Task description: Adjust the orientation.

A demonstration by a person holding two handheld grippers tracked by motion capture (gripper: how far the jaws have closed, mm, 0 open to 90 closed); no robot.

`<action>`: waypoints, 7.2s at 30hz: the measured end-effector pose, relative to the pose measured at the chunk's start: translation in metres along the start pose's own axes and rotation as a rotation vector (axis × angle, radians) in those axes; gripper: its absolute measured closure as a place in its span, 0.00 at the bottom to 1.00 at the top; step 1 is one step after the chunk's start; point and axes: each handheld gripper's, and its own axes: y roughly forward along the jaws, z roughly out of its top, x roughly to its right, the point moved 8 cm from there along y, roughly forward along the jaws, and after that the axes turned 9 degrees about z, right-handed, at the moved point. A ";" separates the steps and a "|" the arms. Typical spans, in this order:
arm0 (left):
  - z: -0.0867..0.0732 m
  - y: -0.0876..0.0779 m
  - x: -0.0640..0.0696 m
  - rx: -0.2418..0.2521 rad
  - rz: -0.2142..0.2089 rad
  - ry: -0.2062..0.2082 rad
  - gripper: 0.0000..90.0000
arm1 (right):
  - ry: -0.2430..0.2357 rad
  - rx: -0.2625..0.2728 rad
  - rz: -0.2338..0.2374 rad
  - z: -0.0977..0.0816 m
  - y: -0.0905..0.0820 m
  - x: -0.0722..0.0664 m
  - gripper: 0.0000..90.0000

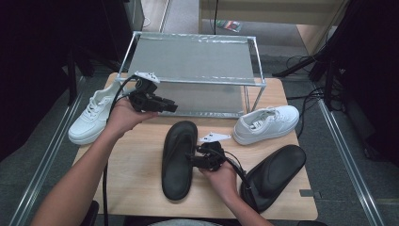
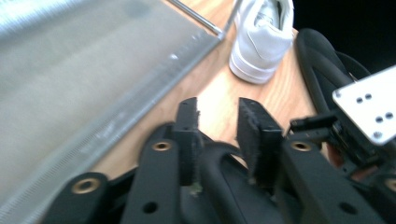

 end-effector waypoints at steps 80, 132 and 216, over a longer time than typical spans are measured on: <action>0.065 0.023 -0.073 0.003 0.130 0.024 1.00 | 0.041 0.161 -0.229 0.108 0.005 0.081 0.81; 0.064 0.024 -0.074 0.007 0.127 0.011 1.00 | -0.043 -0.038 -0.109 0.031 0.039 0.045 1.00; -0.050 -0.014 0.044 0.035 0.036 -0.016 0.38 | -0.184 0.087 0.114 0.016 -0.125 0.033 0.53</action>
